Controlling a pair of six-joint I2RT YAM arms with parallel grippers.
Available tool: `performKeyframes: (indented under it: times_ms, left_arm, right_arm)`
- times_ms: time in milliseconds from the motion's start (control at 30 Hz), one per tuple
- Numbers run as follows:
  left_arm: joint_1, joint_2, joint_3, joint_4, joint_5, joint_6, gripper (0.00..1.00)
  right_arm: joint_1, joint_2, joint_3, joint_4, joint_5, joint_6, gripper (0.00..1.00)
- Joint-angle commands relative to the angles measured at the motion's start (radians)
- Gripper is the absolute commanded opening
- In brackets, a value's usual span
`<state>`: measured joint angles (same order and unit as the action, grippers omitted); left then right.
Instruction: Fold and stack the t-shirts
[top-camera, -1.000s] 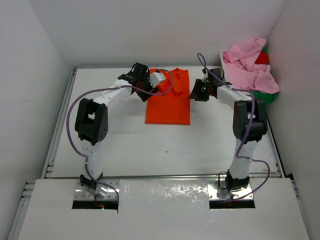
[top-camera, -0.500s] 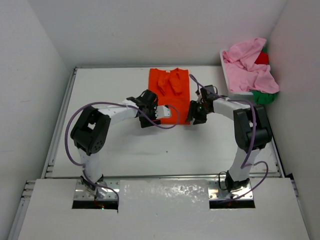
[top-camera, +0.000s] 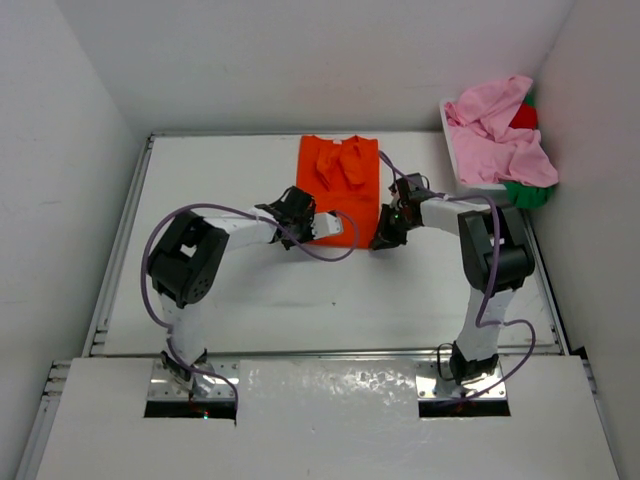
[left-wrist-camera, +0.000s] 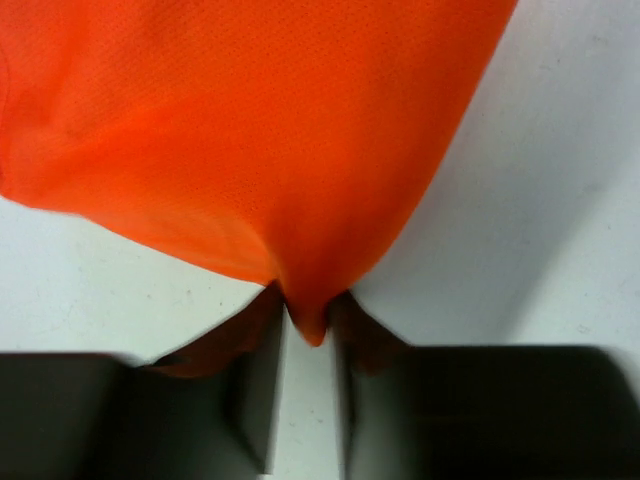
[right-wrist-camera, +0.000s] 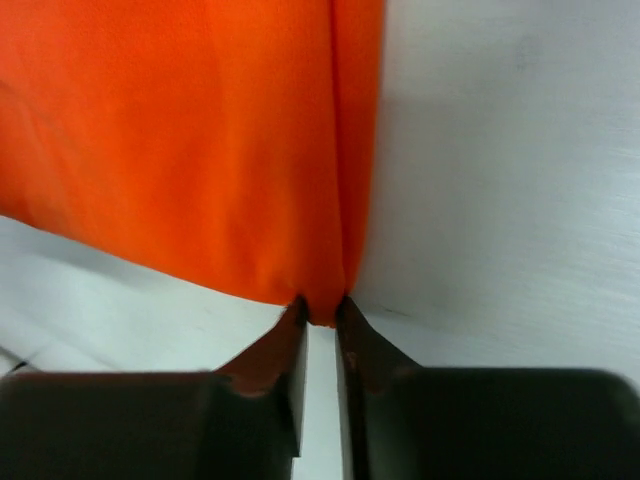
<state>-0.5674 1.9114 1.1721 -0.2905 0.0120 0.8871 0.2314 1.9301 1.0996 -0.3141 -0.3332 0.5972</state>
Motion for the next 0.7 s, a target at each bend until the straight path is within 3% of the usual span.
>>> performKeyframes:
  times_ms: [0,33,67,100,400,667]
  left_arm:
    - [-0.005,0.018,0.004,0.050,0.013,-0.054,0.17]
    - [-0.005,0.017,0.009,0.048,0.008,-0.063,0.02]
    - [-0.003,0.015,0.015,0.048,-0.006,-0.080,0.00]
    - [-0.002,0.015,0.018,0.041,-0.007,-0.088,0.00]
    - [-0.006,-0.093,-0.035,-0.083,-0.075,-0.105,0.00]
    - [-0.156,-0.371,-0.238,-0.312,-0.093,-0.144,0.00]
  right_arm:
    - [0.008,0.035,0.020,0.055,-0.018,0.053,0.13]
    - [0.006,0.033,0.022,0.056,-0.017,0.059,0.10]
    - [0.005,0.024,0.022,0.063,-0.006,0.064,0.08]
    - [0.002,0.018,0.020,0.066,0.000,0.062,0.01]
    - [0.014,-0.141,-0.064,0.027,-0.012,-0.026,0.00]
    - [0.153,-0.449,-0.265,-0.146,0.023,-0.117,0.00]
